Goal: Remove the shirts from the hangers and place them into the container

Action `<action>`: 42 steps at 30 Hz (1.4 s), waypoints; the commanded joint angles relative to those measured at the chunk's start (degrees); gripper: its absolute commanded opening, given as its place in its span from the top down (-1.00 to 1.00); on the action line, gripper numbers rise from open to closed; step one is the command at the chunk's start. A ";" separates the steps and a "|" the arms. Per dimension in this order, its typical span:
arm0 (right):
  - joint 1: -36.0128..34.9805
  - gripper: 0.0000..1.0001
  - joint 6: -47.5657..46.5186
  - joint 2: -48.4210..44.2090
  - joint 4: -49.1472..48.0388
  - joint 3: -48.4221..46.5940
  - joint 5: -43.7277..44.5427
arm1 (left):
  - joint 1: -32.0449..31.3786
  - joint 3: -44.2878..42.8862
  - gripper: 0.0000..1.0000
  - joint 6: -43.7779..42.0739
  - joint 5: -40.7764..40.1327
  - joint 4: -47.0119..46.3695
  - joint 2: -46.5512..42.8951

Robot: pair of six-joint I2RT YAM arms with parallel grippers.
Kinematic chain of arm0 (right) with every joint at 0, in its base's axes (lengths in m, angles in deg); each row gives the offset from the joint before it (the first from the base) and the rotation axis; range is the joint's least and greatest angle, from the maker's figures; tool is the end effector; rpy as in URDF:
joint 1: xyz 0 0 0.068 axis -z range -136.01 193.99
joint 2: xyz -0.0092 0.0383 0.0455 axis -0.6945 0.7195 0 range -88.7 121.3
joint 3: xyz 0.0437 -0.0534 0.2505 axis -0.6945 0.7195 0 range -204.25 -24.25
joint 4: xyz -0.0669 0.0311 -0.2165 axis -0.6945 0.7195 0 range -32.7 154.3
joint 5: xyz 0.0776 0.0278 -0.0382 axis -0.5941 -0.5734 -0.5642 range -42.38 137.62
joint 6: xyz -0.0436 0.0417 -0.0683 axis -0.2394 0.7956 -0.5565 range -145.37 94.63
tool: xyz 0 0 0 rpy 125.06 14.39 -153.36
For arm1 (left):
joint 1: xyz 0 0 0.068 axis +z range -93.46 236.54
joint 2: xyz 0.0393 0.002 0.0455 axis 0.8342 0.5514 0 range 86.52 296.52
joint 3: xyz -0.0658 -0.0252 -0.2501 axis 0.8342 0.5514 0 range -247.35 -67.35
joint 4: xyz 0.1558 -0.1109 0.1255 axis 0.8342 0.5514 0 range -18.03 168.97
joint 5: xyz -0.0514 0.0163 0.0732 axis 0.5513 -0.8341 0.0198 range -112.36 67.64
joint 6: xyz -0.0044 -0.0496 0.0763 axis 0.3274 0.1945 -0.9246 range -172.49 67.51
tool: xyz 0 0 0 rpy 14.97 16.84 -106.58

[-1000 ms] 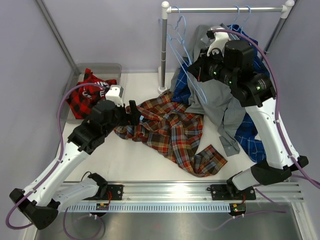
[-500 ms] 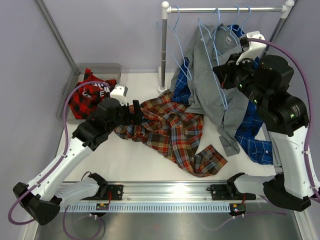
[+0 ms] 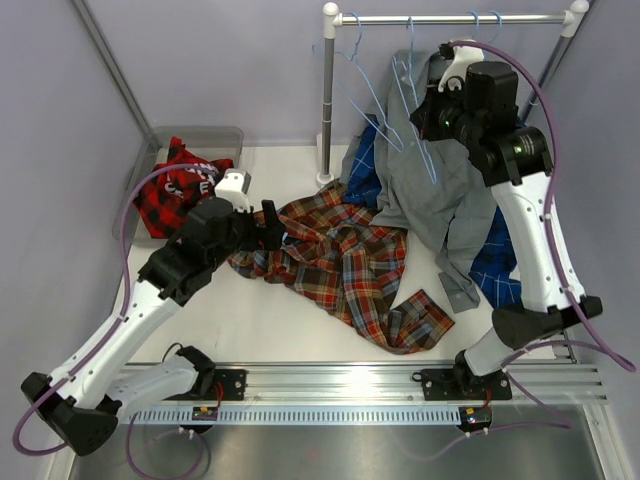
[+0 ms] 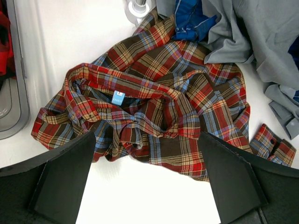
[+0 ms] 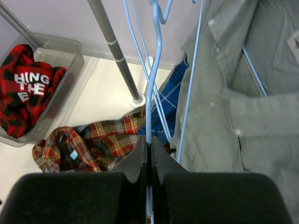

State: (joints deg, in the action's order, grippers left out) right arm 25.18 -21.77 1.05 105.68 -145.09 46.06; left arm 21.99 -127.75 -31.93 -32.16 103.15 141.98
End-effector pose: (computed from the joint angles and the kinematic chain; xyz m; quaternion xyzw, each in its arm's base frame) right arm 0.2984 0.1041 0.4774 -0.1146 0.7971 0.1260 0.5793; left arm 0.1894 -0.1134 0.3294 0.0582 0.8453 -0.1791 0.5000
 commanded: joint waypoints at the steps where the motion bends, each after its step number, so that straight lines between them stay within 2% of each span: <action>1: 2.28 1.00 -1.31 3.92 -1.27 -9.40 -5.90 | 0.35 -0.60 -0.98 -0.16 0.58 -1.47 -2.20; 6: 3.78 1.00 -1.57 11.49 -0.48 -18.19 -11.79 | 0.35 0.02 -0.98 -0.08 0.58 -1.03 -3.08; 12: 5.10 1.00 -1.40 16.94 -0.92 -22.69 -16.63 | 0.36 1.16 -0.98 0.18 0.75 -1.03 -3.25; 20: 5.71 1.00 -1.57 21.07 -1.10 -21.99 -21.37 | 0.36 1.78 -0.98 0.19 1.63 -1.03 -3.17; 33: 6.33 0.94 -2.89 22.04 -2.33 -17.15 -21.20 | 0.35 2.66 -0.98 -0.08 6.02 -1.03 -2.64; 35: 6.33 0.81 -2.98 21.69 -2.15 -16.54 -20.94 | 0.27 2.66 -0.98 -0.25 6.64 -1.03 -2.46; 38: 6.42 0.35 -2.98 20.20 -2.68 -14.61 -20.59 | 0.27 2.92 -0.98 -0.52 7.34 -1.03 -2.11; 39: 6.42 0.03 -2.98 19.76 -2.76 -14.26 -20.41 | 0.27 3.10 -0.98 -0.69 7.69 -1.03 -1.85; 42: 6.33 -0.57 -2.98 17.48 -1.98 -13.55 -19.27 | 0.18 3.36 -0.98 -0.52 8.04 -0.86 -1.24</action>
State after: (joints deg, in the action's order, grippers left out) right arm 31.30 -21.86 23.37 102.75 -158.92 27.50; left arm 22.10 -125.26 -31.96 -26.43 103.59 140.04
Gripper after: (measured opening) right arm 0.736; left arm 0.988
